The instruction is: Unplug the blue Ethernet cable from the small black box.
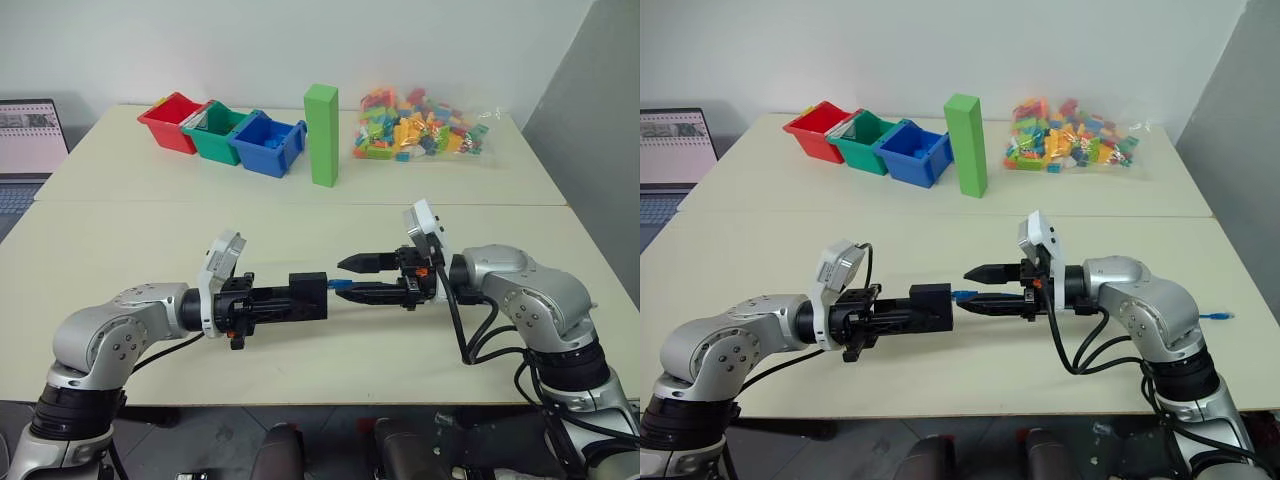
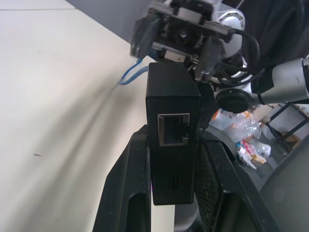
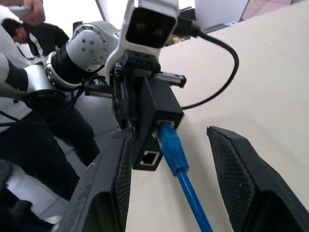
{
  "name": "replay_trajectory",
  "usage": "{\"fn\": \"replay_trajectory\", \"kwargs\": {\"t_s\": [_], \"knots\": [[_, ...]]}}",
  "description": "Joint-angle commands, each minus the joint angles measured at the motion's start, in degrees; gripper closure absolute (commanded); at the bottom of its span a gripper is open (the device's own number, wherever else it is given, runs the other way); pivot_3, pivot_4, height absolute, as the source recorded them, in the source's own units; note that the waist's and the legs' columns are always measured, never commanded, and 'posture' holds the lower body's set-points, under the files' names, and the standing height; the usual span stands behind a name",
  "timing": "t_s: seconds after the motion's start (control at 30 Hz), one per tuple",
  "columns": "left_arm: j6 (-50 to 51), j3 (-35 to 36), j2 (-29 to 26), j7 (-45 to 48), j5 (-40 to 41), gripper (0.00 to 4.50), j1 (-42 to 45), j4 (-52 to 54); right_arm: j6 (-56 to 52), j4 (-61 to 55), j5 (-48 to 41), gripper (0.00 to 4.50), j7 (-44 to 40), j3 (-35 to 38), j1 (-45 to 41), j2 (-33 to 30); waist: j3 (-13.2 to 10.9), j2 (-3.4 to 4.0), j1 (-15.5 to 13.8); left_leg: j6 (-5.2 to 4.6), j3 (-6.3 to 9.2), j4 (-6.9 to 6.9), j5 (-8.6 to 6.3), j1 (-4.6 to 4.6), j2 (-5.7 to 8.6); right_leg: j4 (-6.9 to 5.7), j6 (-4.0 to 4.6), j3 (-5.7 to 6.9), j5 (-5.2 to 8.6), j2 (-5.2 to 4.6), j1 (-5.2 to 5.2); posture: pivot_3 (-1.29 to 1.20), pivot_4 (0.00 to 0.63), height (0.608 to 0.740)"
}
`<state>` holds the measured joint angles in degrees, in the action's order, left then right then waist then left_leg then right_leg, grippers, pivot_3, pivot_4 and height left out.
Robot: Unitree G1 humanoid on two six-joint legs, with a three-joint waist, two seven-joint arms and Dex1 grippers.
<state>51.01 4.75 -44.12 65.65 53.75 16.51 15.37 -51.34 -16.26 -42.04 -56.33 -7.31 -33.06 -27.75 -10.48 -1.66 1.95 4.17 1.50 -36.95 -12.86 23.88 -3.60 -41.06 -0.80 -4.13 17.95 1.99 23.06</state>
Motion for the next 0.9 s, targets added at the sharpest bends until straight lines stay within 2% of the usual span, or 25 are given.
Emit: {"fn": "replay_trajectory", "kwargs": {"t_s": [0.03, 0.5, 0.9], "knots": [[-0.7, 0.7, -1.1, 1.3, 0.1, 3.69, 0.2, 1.7, -2.7, 0.4, -3.9, 1.99, 0.9, 2.4, -1.2, 1.1, 0.0, 0.00, 0.0, 0.00, -0.01, 0.00, 0.00, 0.01, 0.00, 0.00, -0.05, -0.01, 0.03, 0.00, 0.02, 0.00, 0.150, 0.740], [-0.7, 0.3, -0.9, 1.3, 0.1, 3.69, 0.4, 1.9, -4.9, 0.5, -3.9, 1.99, 2.4, 1.0, -1.7, 3.4, 0.0, 0.00, 0.1, 0.00, 0.00, 0.03, 0.00, 0.02, -0.02, 0.00, -0.25, -0.01, 0.14, 0.03, 0.06, 0.00, 0.150, 0.740], [-0.8, 0.4, -0.5, 0.8, 0.0, 3.69, 0.5, 1.8, -5.3, -0.1, -3.4, 1.99, 1.7, 0.0, -1.8, 2.9, 0.0, 0.01, 0.1, 0.00, -0.01, 0.03, 0.00, 0.04, -0.02, 0.01, -0.25, -0.02, 0.15, 0.03, 0.07, 0.00, 0.150, 0.740]]}}
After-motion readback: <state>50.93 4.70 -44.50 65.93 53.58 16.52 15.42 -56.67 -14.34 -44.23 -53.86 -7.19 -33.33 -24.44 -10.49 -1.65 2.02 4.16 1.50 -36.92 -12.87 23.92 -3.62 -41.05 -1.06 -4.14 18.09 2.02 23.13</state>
